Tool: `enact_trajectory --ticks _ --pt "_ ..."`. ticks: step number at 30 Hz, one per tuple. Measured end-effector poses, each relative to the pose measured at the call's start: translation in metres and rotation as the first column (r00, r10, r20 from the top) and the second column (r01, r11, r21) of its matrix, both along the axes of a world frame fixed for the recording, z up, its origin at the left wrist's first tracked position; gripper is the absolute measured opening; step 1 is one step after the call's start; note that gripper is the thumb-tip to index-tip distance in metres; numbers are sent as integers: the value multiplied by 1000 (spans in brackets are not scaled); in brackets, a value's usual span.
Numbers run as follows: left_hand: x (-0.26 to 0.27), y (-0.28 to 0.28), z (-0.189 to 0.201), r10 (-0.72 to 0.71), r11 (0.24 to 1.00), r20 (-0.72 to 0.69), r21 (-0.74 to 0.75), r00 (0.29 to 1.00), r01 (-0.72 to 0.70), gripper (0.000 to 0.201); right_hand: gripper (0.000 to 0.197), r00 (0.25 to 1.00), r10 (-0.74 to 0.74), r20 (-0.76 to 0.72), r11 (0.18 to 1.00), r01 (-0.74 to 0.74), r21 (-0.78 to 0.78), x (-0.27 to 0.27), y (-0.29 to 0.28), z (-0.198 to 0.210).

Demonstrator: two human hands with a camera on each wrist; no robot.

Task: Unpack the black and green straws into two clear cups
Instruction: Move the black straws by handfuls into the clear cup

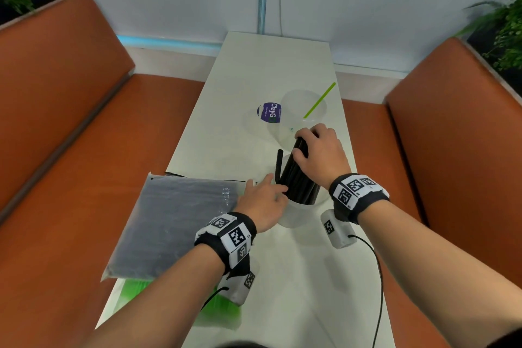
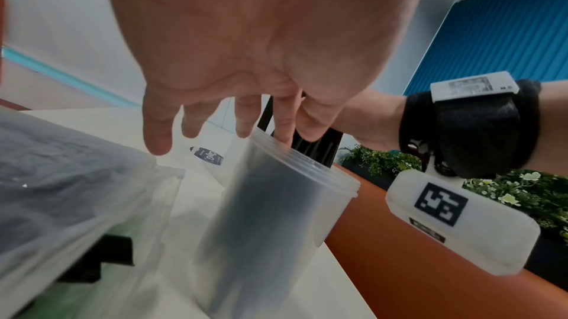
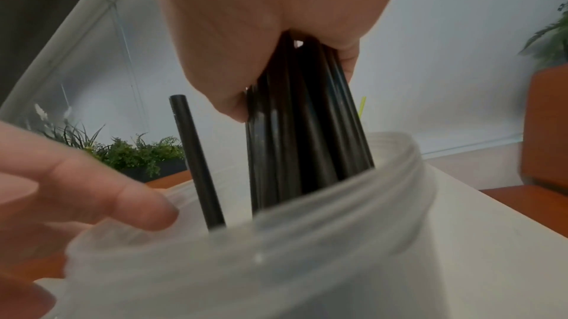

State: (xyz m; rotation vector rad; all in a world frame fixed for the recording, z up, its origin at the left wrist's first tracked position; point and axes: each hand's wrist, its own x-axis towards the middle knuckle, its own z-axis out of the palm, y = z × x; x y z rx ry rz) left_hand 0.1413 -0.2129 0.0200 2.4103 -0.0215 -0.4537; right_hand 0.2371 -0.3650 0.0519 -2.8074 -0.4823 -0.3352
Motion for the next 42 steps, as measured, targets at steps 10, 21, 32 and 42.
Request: enact_trajectory --ticks 10,21,32,42 --pt "3 6 2 15 999 -7 -39 1000 -15 43 56 992 -60 -114 993 49 -105 -7 1 6" --pt "-14 59 -6 200 976 18 84 980 -200 65 16 974 214 72 838 -221 499 -49 49 27" --pt "-36 82 -4 310 948 -3 -82 951 -309 56 24 869 249 -427 880 -20 475 -93 78 -34" --pt "-37 96 21 318 921 80 -262 945 -287 53 26 734 511 -447 858 -400 324 -120 111 -58"
